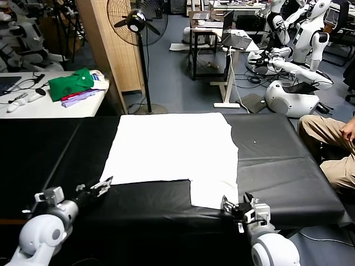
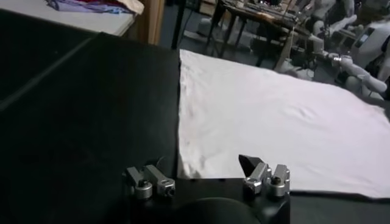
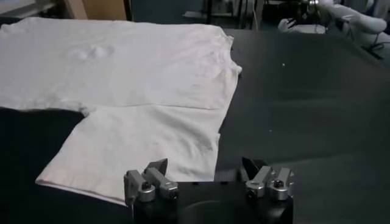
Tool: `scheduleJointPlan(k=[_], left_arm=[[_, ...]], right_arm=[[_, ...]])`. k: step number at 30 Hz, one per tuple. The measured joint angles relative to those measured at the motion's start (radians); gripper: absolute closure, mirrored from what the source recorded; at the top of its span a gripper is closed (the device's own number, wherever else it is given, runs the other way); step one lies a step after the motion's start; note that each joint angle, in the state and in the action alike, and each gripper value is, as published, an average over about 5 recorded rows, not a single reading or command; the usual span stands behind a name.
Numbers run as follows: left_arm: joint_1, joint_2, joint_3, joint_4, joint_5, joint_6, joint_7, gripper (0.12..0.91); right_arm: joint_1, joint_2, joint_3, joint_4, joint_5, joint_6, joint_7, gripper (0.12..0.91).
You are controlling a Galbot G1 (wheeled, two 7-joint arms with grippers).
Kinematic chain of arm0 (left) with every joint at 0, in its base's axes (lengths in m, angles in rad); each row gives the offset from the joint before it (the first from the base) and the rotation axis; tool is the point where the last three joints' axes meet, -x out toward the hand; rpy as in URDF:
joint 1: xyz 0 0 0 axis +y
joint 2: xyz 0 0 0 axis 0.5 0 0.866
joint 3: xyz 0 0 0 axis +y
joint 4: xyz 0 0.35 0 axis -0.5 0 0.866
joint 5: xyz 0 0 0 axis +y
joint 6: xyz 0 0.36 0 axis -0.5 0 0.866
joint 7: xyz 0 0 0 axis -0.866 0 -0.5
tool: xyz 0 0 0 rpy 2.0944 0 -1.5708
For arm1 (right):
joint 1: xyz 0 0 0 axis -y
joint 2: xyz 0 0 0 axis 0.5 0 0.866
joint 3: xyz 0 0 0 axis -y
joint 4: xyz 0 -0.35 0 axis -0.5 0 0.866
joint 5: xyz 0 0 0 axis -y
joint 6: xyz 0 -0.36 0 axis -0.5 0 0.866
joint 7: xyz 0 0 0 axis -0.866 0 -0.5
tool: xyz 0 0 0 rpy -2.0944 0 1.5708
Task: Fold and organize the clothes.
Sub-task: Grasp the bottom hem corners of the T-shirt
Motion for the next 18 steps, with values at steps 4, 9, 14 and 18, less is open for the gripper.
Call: scheduleJointPlan(k=[4,9,14,18], left_arm=[[-0.011,-0.009,0.016,0.026,0.017,-0.003,0.004,0.555],[-0.004,-0.013,0.021,0.029,0.024,-0.012,0.014,0.803],[0.015,-0.014,0.013,0.007,0.034,-0.01,-0.002,0.898],[0.059,-0.005,-0.013,-0.052,0.022,0.001,-0.022,0.9]], right_arm=[[-0.003,0.006,-0.002,-0.003,-0.007,0.001,0.0,0.641],[-0.011,0.013,-0.009,0.004,-0.022,0.001,0.01,0.879],[-0.053,0.017,0.007,0.068,-0.024,-0.001,0.033,0.905],[-0.129,0.021,0.037,0.161,-0.018,-0.001,0.034,0.905]])
